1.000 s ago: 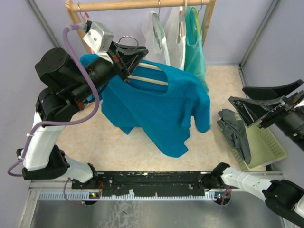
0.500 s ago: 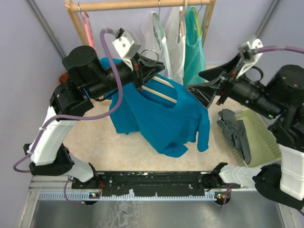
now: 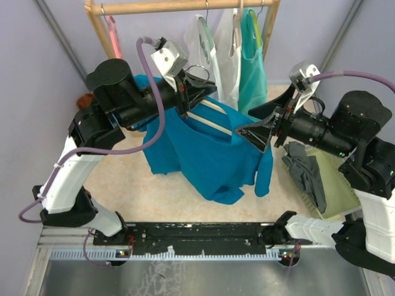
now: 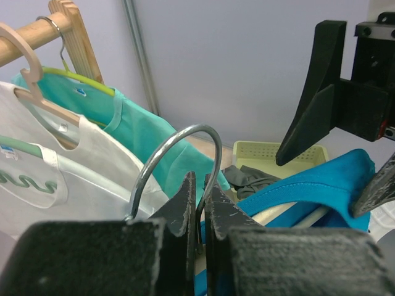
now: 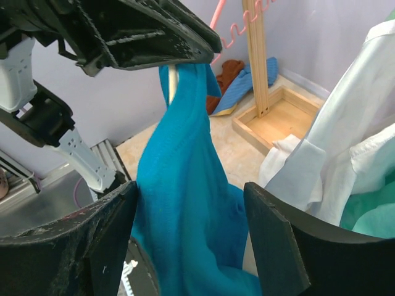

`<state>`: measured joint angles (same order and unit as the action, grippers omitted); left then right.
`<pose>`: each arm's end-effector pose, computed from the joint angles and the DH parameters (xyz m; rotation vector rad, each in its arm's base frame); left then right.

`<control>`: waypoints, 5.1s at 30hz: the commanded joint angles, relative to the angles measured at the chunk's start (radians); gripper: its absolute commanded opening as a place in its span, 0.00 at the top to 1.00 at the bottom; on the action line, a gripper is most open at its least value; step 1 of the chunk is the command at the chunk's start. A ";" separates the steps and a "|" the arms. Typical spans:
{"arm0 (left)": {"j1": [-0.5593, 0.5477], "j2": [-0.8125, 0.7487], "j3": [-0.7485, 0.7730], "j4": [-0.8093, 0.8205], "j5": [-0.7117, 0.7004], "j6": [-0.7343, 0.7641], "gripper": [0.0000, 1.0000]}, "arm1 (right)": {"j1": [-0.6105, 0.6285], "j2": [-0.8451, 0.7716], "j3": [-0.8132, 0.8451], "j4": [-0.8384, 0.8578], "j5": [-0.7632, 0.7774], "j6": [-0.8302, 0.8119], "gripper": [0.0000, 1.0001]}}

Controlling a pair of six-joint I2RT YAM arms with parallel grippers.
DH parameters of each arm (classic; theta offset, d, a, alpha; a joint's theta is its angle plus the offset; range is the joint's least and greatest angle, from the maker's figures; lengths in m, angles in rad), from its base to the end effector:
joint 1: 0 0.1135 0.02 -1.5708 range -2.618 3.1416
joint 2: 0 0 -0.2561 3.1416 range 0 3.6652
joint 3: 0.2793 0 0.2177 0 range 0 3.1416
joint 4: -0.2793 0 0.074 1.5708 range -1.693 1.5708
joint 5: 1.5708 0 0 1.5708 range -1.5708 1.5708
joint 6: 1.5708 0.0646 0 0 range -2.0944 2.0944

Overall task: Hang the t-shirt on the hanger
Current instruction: Place the hanger at the clothesline.

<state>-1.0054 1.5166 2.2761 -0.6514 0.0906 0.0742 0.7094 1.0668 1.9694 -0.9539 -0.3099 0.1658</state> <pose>0.1312 -0.2177 0.5718 0.8445 1.2604 -0.8195 0.0738 0.0893 0.5323 -0.6920 1.5533 0.9151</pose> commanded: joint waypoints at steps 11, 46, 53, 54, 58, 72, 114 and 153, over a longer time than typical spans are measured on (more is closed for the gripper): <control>0.004 0.019 0.028 0.045 0.021 -0.012 1.00 | -0.007 0.012 -0.001 0.069 -0.021 -0.010 0.39; 0.004 -0.237 -0.298 0.197 -0.159 0.006 0.49 | -0.007 -0.052 0.063 -0.011 0.126 -0.006 1.00; 0.004 -0.515 -0.658 0.292 -0.424 -0.006 0.48 | -0.007 -0.086 0.143 -0.060 0.160 0.001 1.00; 0.004 -0.549 -0.712 0.306 -0.455 -0.009 0.48 | -0.007 -0.090 0.153 -0.059 0.152 0.005 1.00; 0.004 -0.660 -0.885 0.369 -0.538 -0.025 0.47 | -0.007 -0.092 0.201 -0.067 0.102 0.019 1.00; 0.004 -0.692 -0.983 0.467 -0.467 0.045 0.39 | -0.007 -0.087 0.284 -0.074 -0.049 0.069 1.00; 0.004 -0.574 -0.696 0.265 -0.635 0.084 0.77 | -0.007 -0.099 0.243 -0.080 0.120 0.055 1.00; 0.004 -0.698 -0.684 0.249 -0.619 0.093 0.67 | -0.007 0.054 -0.130 0.820 0.428 0.304 1.00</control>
<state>-1.0035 0.8371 1.6001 -0.4004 -0.5236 0.1726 0.7094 1.1336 1.9224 -0.3569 0.0463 0.4427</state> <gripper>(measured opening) 0.329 0.058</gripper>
